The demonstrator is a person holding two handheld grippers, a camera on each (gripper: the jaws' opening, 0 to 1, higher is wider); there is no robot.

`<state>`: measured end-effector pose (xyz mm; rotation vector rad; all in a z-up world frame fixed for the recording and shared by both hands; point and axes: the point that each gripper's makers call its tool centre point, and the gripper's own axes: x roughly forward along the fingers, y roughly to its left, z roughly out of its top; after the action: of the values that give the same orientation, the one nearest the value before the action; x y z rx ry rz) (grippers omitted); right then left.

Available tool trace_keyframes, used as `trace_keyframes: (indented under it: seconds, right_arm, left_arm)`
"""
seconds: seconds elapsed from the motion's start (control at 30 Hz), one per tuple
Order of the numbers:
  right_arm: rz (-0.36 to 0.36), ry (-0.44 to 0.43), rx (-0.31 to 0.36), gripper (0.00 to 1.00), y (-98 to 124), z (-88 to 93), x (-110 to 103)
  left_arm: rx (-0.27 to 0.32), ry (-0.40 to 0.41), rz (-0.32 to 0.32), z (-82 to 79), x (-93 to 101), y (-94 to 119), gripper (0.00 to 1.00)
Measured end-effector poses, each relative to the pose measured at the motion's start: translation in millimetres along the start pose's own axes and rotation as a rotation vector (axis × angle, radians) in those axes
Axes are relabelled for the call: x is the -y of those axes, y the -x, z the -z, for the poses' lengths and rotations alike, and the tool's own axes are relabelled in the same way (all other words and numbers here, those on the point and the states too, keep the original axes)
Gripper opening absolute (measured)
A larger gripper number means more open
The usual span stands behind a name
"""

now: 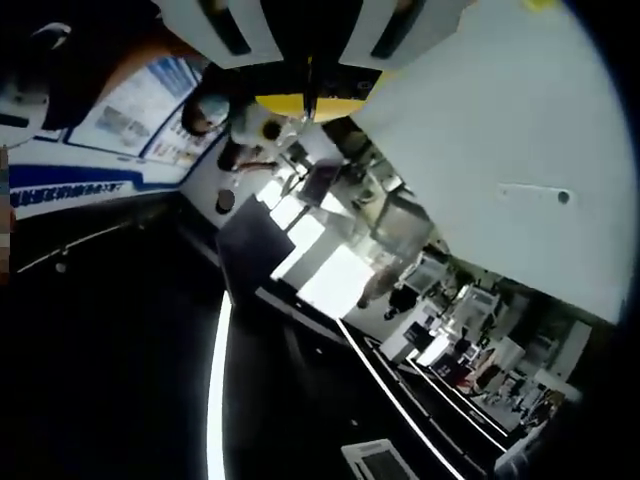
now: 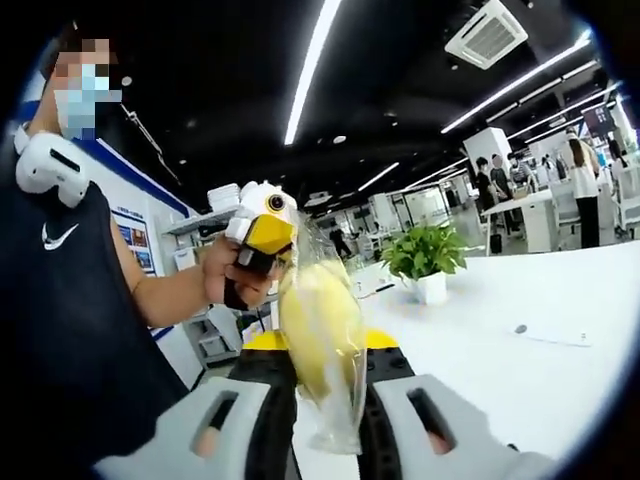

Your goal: Compare the silicone blocks by pressing each to a similar depth, holding the contact briefly, and releasing to observe deformation and rebound differences across the visible hardness samples.

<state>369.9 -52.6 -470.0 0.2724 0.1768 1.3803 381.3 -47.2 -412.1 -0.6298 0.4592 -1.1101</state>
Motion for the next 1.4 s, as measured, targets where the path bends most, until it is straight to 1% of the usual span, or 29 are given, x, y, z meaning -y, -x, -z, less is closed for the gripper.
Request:
trace_keyframes:
  seconds: [0.1, 0.2, 0.3, 0.37, 0.43, 0.57, 0.63, 0.67, 0.77, 0.87, 0.93, 0.97, 1.07, 1.17, 1.4]
  right_arm:
    - [-0.01, -0.021, -0.014, 0.09, -0.9, -1.0, -2.7]
    - [0.006, -0.015, -0.04, 0.08, -2.3, 0.3, -2.2]
    - [0.0, -0.016, -0.041, 0.07, -2.1, 0.3, -3.2]
    - [0.005, 0.008, -0.038, 0.06, -3.0, -0.1, -2.2]
    - [0.004, 0.005, -0.05, 0.05, -5.5, 0.3, -3.2]
    - [0.002, 0.009, -0.063, 0.04, -7.9, 0.9, -4.5]
    - [0.014, 0.02, -0.062, 0.04, -8.8, 0.4, -5.4]
    - [0.003, 0.015, -0.064, 0.03, -8.6, 1.0, -6.2]
    - [-0.002, 0.005, -0.062, 0.03, -8.6, 2.4, -6.2]
    - [-0.008, 0.007, -0.066, 0.03, -7.5, 3.6, -5.8]
    - [-0.008, 0.004, -0.068, 0.03, -7.7, 3.9, -6.7]
    - [-0.012, 0.002, -0.072, 0.03, -8.0, 4.5, -7.3]
    - [-0.018, -0.001, -0.075, 0.03, -9.1, 4.2, -8.8]
    - [-0.019, -0.014, -0.079, 0.03, -10.0, 3.7, -9.5]
    - [-0.02, -0.027, -0.086, 0.02, -9.3, 5.4, -9.3]
  left_arm:
    - [0.003, 0.006, 0.013, -1.0, 1.3, 1.4, 0.0]
    - [0.007, 0.0, 0.011, -0.9, -0.9, 3.0, 0.0]
    - [0.009, -0.002, 0.018, -0.9, 0.3, 4.0, 0.0]
    - [0.008, -0.017, 0.021, -0.9, 1.8, 5.4, 0.0]
    - [0.009, -0.038, 0.01, -1.2, 0.4, 7.4, 0.0]
    - [0.013, -0.043, 0.012, -1.5, -0.5, 11.3, 0.0]
    - [0.017, -0.044, 0.011, -2.1, -0.5, 11.9, 0.0]
    - [0.015, -0.048, 0.009, -2.4, -0.5, 12.4, 0.0]
    - [0.012, -0.075, -0.004, -1.4, -0.9, 12.2, 0.0]
    - [0.023, -0.135, -0.006, -0.4, -1.2, 11.3, 0.0]
    - [0.025, -0.151, -0.012, -0.8, -1.6, 11.7, 0.0]
    - [0.024, -0.156, -0.027, -1.3, -4.0, 11.3, 0.0]
    - [0.026, -0.146, -0.033, -3.5, -7.3, 11.9, 0.0]
    - [0.028, -0.163, -0.039, -4.8, -8.8, 12.3, 0.0]
    - [0.022, -0.164, -0.043, -3.5, -9.1, 12.2, 0.0]
